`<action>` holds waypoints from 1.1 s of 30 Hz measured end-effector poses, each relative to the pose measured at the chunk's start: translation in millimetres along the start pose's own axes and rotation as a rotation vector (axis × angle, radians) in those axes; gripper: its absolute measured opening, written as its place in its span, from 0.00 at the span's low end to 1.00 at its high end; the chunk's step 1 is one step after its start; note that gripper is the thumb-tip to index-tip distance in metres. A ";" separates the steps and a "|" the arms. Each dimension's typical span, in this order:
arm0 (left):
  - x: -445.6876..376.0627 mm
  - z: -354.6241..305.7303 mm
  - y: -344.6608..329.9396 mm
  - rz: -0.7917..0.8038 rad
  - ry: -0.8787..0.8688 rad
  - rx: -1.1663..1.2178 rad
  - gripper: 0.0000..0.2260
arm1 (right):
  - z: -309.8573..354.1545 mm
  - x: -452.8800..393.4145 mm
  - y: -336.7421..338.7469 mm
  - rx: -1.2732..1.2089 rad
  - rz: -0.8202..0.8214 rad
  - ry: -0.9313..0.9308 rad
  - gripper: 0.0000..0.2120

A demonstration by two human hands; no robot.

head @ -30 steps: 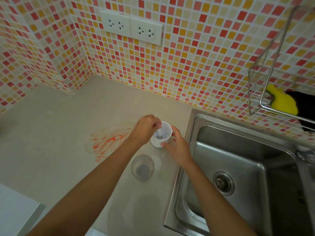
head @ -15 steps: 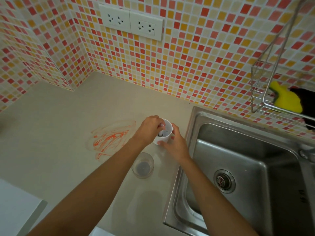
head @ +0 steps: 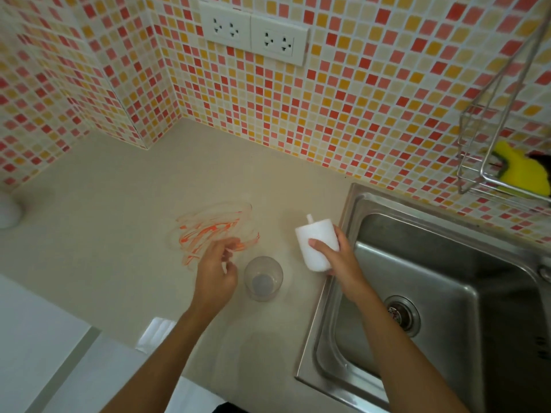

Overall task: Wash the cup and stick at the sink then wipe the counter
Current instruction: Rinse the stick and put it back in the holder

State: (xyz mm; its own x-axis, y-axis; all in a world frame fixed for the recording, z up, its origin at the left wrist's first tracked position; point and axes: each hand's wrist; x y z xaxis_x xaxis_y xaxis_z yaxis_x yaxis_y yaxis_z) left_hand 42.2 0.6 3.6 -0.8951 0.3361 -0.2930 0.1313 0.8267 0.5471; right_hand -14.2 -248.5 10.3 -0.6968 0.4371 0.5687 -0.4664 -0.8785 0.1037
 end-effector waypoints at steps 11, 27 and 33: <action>24.4 8.2 -32.1 0.295 0.130 0.168 0.37 | 40.3 63.3 11.5 0.538 0.027 0.248 0.30; 22.9 4.9 -32.2 0.241 0.214 0.290 0.35 | 45.4 69.7 -92.7 1.372 0.008 0.575 0.34; 22.4 -7.5 -31.9 0.224 0.129 0.290 0.33 | 36.2 59.9 -88.8 1.102 0.139 0.478 0.37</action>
State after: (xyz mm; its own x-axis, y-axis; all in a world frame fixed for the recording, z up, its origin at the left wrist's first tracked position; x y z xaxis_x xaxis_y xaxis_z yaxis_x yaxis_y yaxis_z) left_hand 14.7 -21.7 -14.5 -0.8746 0.4782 -0.0803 0.4277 0.8388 0.3368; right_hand 5.2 -151.3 64.7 -0.9438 0.1487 0.2953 0.1810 -0.5149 0.8379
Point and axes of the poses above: each hand's wrist, its own x-axis away from the middle knuckle, its own y-axis out of the back of the hand, z = x × y, and after that the axes turned 11 degrees about -y, right-handed
